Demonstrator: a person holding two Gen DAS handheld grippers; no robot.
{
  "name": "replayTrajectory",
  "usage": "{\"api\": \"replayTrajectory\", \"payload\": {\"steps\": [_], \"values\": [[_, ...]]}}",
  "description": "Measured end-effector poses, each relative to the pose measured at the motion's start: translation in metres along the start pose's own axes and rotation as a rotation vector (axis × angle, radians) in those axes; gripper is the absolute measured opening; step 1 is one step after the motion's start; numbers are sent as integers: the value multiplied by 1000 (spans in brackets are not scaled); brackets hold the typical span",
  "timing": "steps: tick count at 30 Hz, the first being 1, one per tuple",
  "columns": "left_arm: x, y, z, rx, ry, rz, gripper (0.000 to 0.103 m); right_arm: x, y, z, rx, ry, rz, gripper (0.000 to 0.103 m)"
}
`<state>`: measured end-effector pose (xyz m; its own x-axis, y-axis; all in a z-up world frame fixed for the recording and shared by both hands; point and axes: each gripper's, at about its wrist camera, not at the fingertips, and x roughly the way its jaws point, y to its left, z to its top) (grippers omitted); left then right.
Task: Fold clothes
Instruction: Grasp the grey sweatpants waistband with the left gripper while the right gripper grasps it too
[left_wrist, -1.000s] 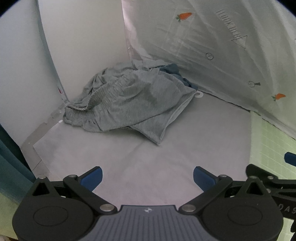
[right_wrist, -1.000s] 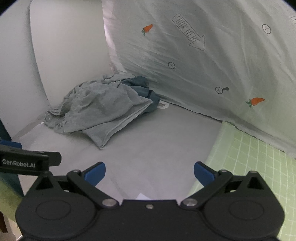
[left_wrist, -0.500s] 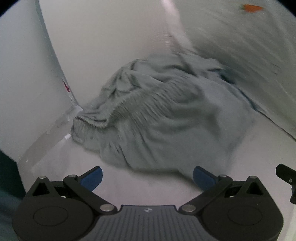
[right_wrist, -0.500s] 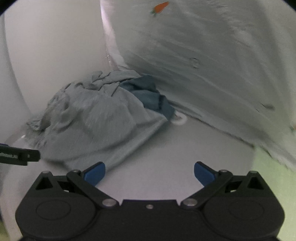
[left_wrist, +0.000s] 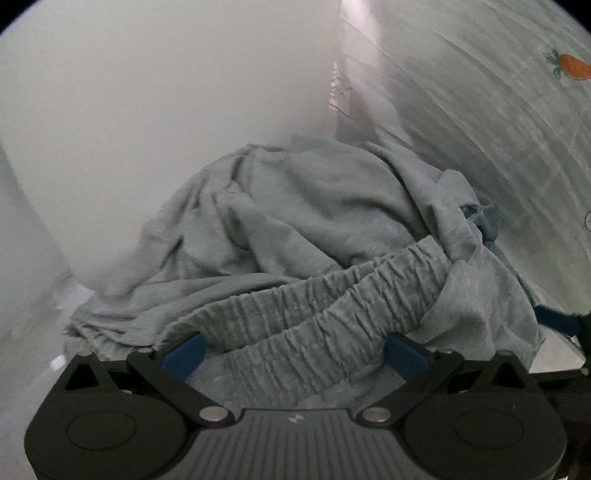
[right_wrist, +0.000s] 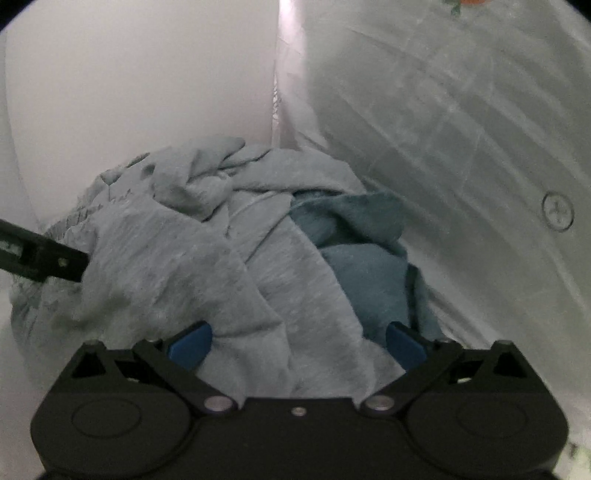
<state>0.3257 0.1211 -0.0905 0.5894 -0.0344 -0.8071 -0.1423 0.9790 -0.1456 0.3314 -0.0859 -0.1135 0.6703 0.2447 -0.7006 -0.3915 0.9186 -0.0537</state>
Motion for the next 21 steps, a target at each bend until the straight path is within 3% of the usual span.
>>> {"api": "replayTrajectory", "payload": {"steps": [2,3,5,6,7,9,11,15,21], "values": [[2,3,1,-33,12,-34,98,-4,-4,-3,73,11,46,75],[2,5,1,-47,16,-57,87,-6,-3,-4,83,16,64,59],[-3,6,-2,-69,18,-103,73,-11,1,-8,74,23,88,11],[-7,4,-4,-71,14,-112,57,-15,4,-9,66,21,91,5],[-11,2,-5,-73,10,-116,50,-19,6,-11,66,12,93,5],[-22,-6,-9,-59,6,-84,19,-31,6,-16,91,-11,90,4],[-36,-14,-14,-39,-7,-55,15,-51,3,-21,119,-43,71,4],[-70,-24,-26,-44,-29,-80,13,-104,-3,-39,128,-109,32,3],[-150,-61,-81,25,-82,-100,11,-187,4,-83,127,-189,-26,2]]}}
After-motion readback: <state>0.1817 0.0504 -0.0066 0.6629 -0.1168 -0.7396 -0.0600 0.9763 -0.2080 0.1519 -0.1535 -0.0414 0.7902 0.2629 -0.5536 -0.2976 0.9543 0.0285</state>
